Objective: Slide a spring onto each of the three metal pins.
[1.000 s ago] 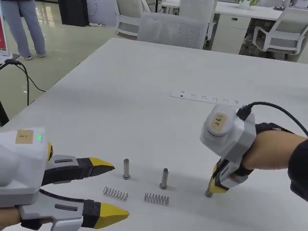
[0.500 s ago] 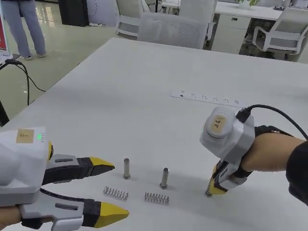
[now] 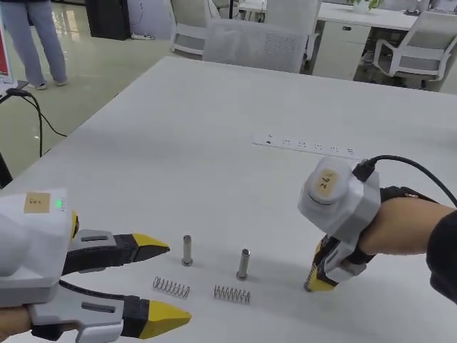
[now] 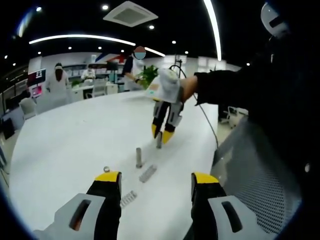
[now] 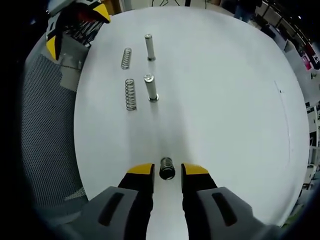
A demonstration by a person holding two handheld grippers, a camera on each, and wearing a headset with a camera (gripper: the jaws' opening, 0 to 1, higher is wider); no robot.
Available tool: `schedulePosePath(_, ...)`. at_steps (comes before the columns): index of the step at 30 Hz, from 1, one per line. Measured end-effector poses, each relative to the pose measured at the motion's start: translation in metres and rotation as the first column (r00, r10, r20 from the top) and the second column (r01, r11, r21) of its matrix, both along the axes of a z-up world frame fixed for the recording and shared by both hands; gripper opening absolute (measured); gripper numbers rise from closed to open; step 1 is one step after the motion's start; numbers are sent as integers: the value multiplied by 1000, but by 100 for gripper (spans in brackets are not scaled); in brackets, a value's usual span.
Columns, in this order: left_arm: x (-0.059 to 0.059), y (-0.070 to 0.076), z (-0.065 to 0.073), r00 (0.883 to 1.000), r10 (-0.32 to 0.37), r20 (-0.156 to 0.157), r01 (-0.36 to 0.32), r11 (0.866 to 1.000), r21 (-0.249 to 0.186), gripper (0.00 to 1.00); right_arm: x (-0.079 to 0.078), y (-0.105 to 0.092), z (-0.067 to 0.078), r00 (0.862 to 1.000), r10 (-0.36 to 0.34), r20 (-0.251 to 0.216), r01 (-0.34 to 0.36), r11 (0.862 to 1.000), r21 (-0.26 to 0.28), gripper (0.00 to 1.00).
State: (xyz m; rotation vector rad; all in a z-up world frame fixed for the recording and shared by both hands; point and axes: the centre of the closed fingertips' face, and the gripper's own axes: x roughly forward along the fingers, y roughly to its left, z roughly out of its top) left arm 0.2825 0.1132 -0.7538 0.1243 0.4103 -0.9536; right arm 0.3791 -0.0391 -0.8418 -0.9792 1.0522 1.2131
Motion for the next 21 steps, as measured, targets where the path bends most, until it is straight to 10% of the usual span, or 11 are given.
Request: schedulePosePath(21, 0, -1, -2, 1000, -7, -3, 7, 1000, 6, 50, -9, 28, 36, 996, 55, 74, -60, 996, 70, 23)
